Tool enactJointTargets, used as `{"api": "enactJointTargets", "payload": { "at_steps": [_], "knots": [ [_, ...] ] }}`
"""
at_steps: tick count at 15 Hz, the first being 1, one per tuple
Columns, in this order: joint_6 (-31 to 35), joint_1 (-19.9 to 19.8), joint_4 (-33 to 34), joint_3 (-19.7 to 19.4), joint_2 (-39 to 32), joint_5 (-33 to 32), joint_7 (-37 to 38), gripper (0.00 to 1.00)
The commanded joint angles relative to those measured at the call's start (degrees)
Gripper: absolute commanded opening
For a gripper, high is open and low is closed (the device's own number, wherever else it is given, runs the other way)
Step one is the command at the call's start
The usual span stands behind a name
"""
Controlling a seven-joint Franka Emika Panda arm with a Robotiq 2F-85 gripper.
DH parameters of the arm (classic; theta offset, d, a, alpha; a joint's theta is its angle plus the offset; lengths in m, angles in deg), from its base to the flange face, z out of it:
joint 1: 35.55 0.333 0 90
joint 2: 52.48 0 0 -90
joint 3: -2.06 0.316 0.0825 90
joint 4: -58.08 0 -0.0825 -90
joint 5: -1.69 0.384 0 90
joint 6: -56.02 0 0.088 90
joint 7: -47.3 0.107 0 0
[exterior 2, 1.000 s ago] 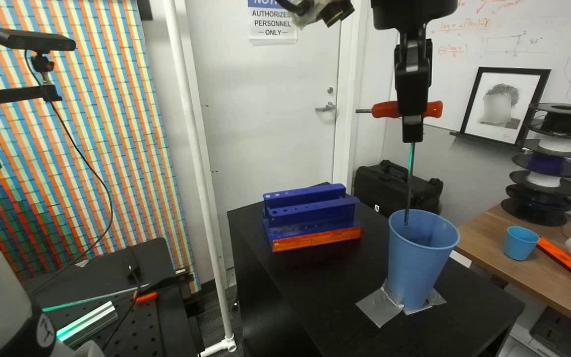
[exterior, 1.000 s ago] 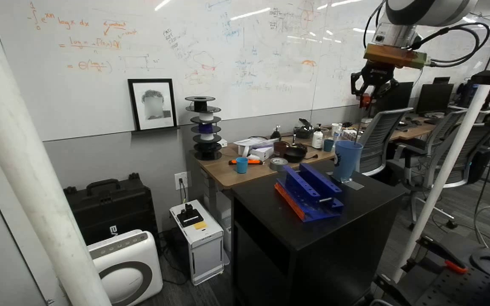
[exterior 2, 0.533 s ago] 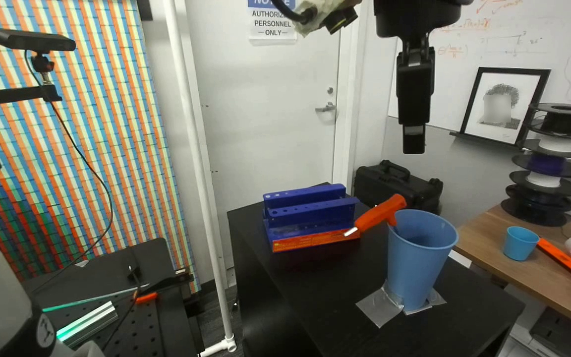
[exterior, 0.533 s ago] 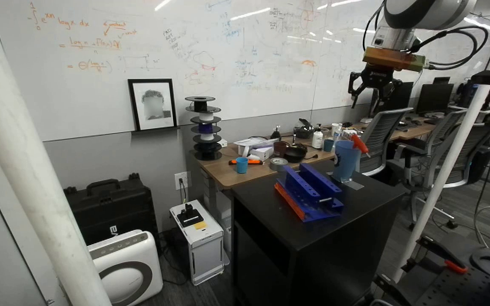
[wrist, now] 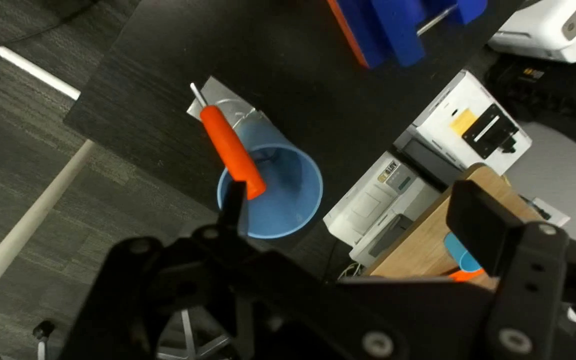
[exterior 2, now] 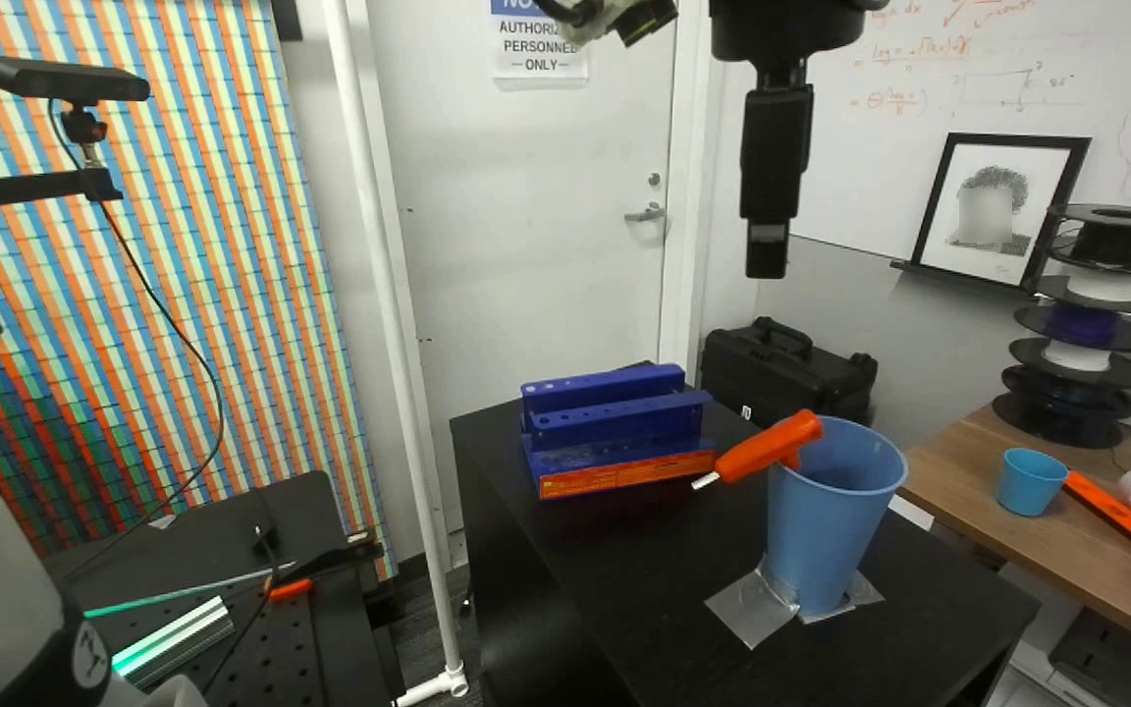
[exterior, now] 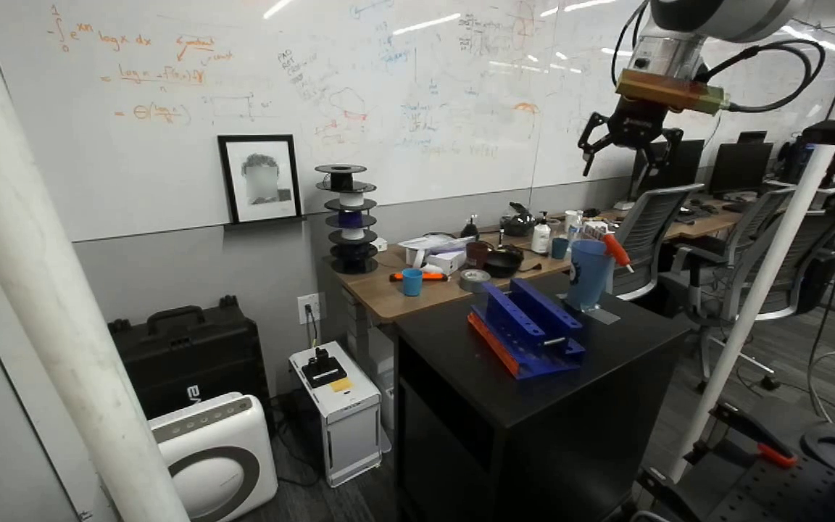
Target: Put the metal object with the orange handle in the blue cup
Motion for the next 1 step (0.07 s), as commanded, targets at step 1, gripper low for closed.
{"api": "enactJointTargets", "payload": {
  "at_steps": [1],
  "knots": [
    [-1.1,0.21,0.26,0.12,0.53,0.49,-0.31,1.0]
  ]
}}
